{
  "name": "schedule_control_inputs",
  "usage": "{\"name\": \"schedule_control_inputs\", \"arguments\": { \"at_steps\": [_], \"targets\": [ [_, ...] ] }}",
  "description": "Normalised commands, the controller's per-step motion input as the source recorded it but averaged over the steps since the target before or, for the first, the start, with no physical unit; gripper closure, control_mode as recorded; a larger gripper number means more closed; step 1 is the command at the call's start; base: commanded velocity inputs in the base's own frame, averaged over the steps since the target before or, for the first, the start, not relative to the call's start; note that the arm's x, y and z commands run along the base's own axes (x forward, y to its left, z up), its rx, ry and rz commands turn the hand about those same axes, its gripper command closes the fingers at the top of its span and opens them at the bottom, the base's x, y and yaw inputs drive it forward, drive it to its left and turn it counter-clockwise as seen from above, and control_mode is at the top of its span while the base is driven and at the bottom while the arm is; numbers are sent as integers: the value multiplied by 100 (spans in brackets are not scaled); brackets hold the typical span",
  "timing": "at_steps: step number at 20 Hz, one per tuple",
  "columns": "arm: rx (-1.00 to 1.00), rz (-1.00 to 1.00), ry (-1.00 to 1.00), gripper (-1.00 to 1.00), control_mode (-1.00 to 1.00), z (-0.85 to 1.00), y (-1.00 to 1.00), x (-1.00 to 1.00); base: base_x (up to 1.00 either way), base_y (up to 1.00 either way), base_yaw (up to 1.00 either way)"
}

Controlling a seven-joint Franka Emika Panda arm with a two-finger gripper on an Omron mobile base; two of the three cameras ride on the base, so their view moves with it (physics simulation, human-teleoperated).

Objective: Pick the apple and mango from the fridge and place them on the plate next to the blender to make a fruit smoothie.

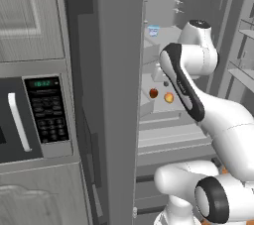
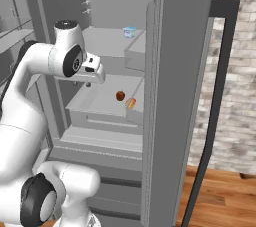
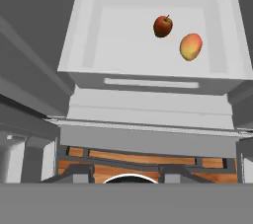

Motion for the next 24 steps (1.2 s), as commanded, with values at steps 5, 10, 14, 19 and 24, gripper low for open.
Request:
{"name": "schedule_control_inputs", "arguments": {
  "at_steps": [5,10,14,19,24],
  "targets": [
    [0,-5,1,-100,-100,-26,-23,0,0,0,0],
    [0,-15,1,-100,-100,-44,-24,0,0,0,0],
    [0,-23,0,-100,-100,-39,-24,12,0,0,0],
    [0,-27,-1,-100,-100,-33,-14,38,0,0,0],
    [0,-15,0,-100,-100,-36,-5,54,0,0,0]
  ]
}}
